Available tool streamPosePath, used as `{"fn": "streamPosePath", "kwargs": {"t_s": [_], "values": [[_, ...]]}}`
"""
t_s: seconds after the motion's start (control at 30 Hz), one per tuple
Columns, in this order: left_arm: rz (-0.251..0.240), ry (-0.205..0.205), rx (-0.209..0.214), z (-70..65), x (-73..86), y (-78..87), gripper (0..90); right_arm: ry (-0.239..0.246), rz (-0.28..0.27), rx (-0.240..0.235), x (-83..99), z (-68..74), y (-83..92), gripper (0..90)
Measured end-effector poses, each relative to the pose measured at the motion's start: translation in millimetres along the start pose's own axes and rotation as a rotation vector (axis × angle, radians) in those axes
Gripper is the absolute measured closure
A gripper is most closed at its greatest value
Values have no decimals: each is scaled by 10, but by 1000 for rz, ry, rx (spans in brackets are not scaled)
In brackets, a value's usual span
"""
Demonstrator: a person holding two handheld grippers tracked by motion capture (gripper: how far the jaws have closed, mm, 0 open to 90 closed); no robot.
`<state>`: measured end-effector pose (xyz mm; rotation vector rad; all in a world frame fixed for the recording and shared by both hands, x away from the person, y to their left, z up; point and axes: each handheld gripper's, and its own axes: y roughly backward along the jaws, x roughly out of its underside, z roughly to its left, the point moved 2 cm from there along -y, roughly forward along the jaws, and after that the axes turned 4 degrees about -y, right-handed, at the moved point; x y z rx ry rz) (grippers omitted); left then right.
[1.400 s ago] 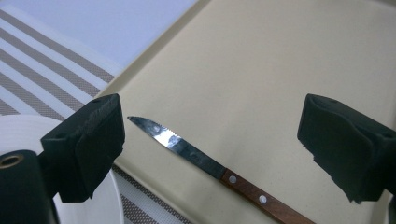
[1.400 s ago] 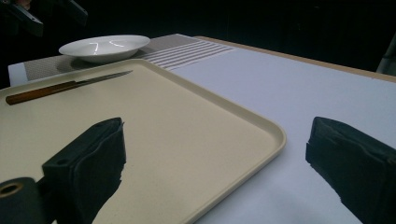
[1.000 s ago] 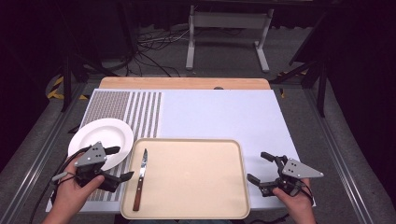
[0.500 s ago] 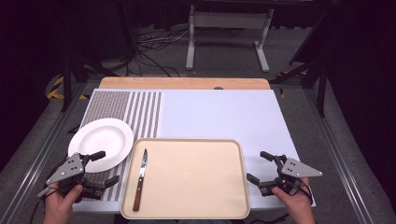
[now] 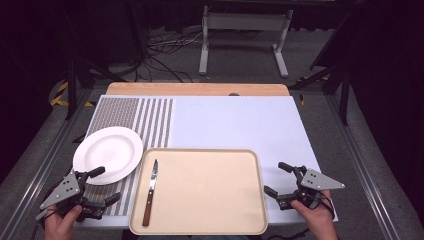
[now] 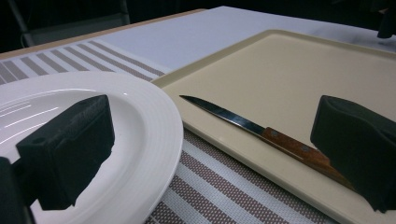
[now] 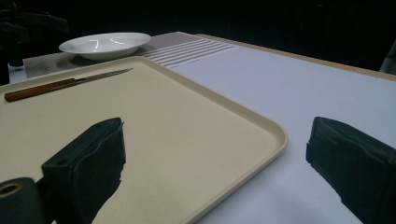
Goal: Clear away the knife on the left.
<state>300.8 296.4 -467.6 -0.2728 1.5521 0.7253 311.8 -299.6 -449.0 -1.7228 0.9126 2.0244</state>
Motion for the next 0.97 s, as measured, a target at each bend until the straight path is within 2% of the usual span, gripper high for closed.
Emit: {"fn": "streamPosePath", "kwargs": {"t_s": [0.13, 0.23, 0.3, 0.4, 0.47, 0.6, 0.83, 0.97], "values": [[-16, -30, -4, -4, 20, 14, 7, -1, 2, -1, 12, -3, -6, 54], [6, -72, -32, 6, 52, 42, 7, -1, 3, -2, 13, -7, -2, 54], [4, -64, -38, 12, 67, 49, 7, -1, 3, -2, 13, -9, 0, 54], [-17, -26, -41, 41, 97, 65, 7, -3, 4, -4, 16, -8, -3, 54], [-26, -30, -51, 56, 98, 75, 7, -8, 3, -4, 19, -7, -6, 54], [-38, -3, -60, 60, 104, 84, 8, -9, 1, -3, 23, -19, -4, 54], [-36, 4, -74, 60, 102, 81, 9, -15, -6, -4, 23, -19, -3, 53], [-51, 16, -85, 59, 97, 86, 11, -15, -7, -3, 20, -19, -1, 53]]}}
